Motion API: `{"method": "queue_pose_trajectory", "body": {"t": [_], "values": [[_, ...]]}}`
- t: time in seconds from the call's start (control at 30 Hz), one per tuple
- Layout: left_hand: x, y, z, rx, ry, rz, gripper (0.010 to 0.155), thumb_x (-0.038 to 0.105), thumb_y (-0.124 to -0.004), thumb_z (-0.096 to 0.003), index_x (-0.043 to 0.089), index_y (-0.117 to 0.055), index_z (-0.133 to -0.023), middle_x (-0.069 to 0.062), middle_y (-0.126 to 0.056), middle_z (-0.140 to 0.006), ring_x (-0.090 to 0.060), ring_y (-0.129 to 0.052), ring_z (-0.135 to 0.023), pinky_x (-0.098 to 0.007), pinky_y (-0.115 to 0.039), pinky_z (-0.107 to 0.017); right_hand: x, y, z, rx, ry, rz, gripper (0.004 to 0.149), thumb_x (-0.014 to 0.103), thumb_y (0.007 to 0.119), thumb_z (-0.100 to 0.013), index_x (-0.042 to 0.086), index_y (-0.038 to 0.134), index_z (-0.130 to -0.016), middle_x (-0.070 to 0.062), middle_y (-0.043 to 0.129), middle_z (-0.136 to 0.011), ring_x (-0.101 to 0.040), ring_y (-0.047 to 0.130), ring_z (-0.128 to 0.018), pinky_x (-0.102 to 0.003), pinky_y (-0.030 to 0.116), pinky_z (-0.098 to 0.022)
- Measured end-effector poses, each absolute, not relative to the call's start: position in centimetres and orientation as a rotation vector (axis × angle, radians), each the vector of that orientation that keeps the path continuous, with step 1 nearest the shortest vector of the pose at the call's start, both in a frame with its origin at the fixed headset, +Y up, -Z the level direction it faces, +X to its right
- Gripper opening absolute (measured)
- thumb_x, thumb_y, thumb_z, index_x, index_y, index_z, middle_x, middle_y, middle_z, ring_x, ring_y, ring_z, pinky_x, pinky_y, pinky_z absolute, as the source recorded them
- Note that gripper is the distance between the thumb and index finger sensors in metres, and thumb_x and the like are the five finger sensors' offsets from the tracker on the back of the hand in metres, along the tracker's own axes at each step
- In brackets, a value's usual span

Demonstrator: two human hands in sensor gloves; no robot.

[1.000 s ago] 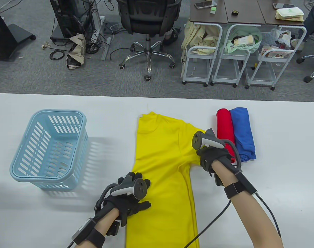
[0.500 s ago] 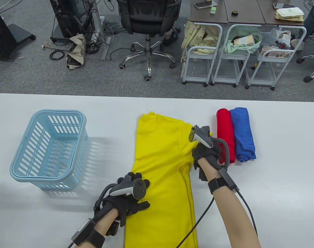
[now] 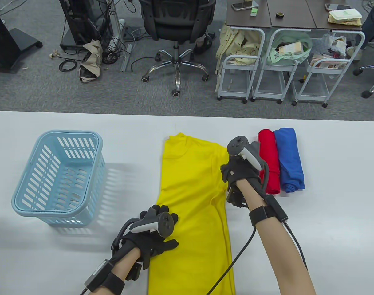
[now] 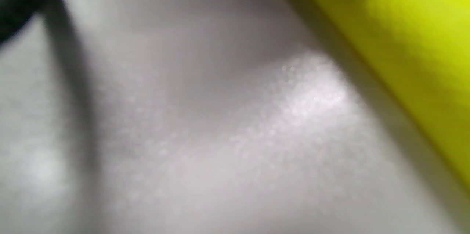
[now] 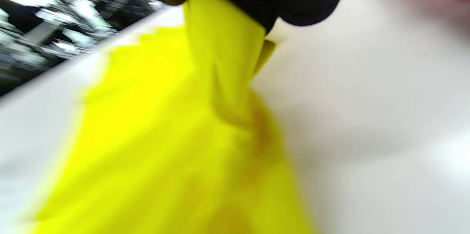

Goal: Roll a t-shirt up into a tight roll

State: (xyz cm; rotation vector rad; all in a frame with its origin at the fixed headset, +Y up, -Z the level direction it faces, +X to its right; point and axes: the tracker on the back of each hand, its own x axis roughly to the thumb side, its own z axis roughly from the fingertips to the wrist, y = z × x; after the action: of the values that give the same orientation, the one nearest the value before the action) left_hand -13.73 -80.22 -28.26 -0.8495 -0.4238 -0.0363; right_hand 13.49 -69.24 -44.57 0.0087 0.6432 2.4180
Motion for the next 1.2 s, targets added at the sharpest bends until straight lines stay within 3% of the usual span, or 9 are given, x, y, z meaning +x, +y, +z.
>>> {"method": "queue_pose_trajectory", "body": {"t": [0.17, 0.33, 0.47, 0.5, 0.6, 0.77, 0.93, 1.1, 1.2], "values": [[-13.7, -80.2, -28.2, -0.848, -0.422, -0.035, 0.08, 0.069, -0.026, -0.0485, 0.032, 0.027, -0.096, -0.008, 0.038, -0.098, -0.04, 0.03, -0.091, -0.063, 0.008, -0.065, 11.2, -67.0, -43.6, 0.222, 0.68, 2.321, 0.061, 0.04, 0.057, -0.064, 0.015, 0.036, -0.116, -0.016, 0.056, -0.111, -0.033, 0.078, -0.091, -0.051, 0.067, -0.064], [-13.7, -80.2, -28.2, -0.847, -0.421, -0.035, 0.08, 0.069, -0.026, -0.0485, 0.032, 0.027, -0.096, -0.008, 0.038, -0.098, -0.04, 0.03, -0.092, -0.063, 0.008, -0.065, 8.8, -70.1, -42.1, 0.334, 0.859, 2.673, 0.058, 0.037, 0.06, -0.061, 0.015, 0.051, -0.114, -0.02, 0.042, -0.118, -0.048, 0.045, -0.109, -0.061, 0.05, -0.071], [-13.8, -79.6, -28.4, -0.745, -0.366, -0.149, 0.079, 0.07, -0.026, -0.0464, 0.035, 0.022, -0.099, -0.006, 0.03, -0.105, -0.038, 0.02, -0.101, -0.064, -0.001, -0.072, 7.2, -74.4, -41.0, 0.48, 1.297, 2.729, 0.072, 0.049, 0.053, -0.061, 0.01, 0.029, -0.117, -0.02, 0.022, -0.117, -0.047, 0.02, -0.107, -0.061, 0.044, -0.072], [-13.7, -79.2, -28.5, -0.692, -0.354, -0.208, 0.079, 0.07, -0.025, -0.0459, 0.035, 0.019, -0.102, -0.007, 0.024, -0.11, -0.038, 0.014, -0.104, -0.064, -0.004, -0.073, 7.0, -75.0, -41.3, 0.466, 1.295, 2.71, 0.074, 0.05, 0.051, -0.061, 0.011, 0.017, -0.114, -0.018, 0.009, -0.113, -0.045, 0.008, -0.104, -0.06, 0.041, -0.073], [-13.8, -78.5, -28.7, -0.588, -0.302, -0.296, 0.076, 0.065, -0.024, -0.0478, 0.033, 0.008, -0.108, -0.008, 0.013, -0.116, -0.038, 0.005, -0.109, -0.064, -0.01, -0.075, 6.7, -75.6, -42.8, 0.405, 1.278, 2.711, 0.076, 0.053, 0.049, -0.061, 0.014, 0.01, -0.112, -0.015, 0.001, -0.112, -0.042, 0.0, -0.103, -0.061, 0.034, -0.074], [-14.2, -79.0, -28.7, -0.636, -0.314, -0.188, 0.076, 0.065, -0.025, -0.0478, 0.031, 0.009, -0.107, -0.01, 0.01, -0.117, -0.04, -0.003, -0.111, -0.063, -0.017, -0.078, 6.2, -77.6, -45.4, 0.346, 1.28, 2.866, 0.074, 0.053, 0.041, -0.06, 0.026, -0.015, -0.101, -0.003, -0.024, -0.103, -0.033, -0.025, -0.097, -0.06, 0.009, -0.074], [-13.7, -79.0, -28.6, -0.625, -0.322, -0.226, 0.077, 0.065, -0.024, -0.0474, 0.03, 0.01, -0.107, -0.012, 0.011, -0.116, -0.041, -0.005, -0.112, -0.063, -0.019, -0.079, 6.6, -77.4, -46.1, 0.295, 1.216, 2.781, 0.071, 0.052, 0.039, -0.06, 0.028, -0.013, -0.103, -0.001, -0.023, -0.105, -0.031, -0.025, -0.098, -0.059, 0.005, -0.074], [-14.1, -78.2, -28.2, -0.595, -0.329, -0.202, 0.077, 0.065, -0.027, -0.0482, 0.029, 0.005, -0.109, -0.012, 0.008, -0.118, -0.04, -0.006, -0.112, -0.063, -0.021, -0.08, 7.9, -75.1, -43.1, 0.323, 1.033, 2.809, 0.077, 0.053, 0.043, -0.061, 0.021, -0.01, -0.106, -0.009, -0.019, -0.106, -0.038, -0.019, -0.099, -0.059, 0.013, -0.074], [-13.5, -76.7, -27.3, -0.545, -0.307, -0.29, 0.077, 0.064, -0.033, -0.0501, 0.028, -0.011, -0.115, -0.012, -0.015, -0.124, -0.039, -0.027, -0.116, -0.061, -0.033, -0.081, 8.6, -73.4, -38.9, 0.421, 0.945, 2.962, 0.074, 0.055, 0.05, -0.061, 0.017, 0.017, -0.116, -0.016, 0.006, -0.116, -0.044, 0.005, -0.106, -0.06, 0.027, -0.074]]}}
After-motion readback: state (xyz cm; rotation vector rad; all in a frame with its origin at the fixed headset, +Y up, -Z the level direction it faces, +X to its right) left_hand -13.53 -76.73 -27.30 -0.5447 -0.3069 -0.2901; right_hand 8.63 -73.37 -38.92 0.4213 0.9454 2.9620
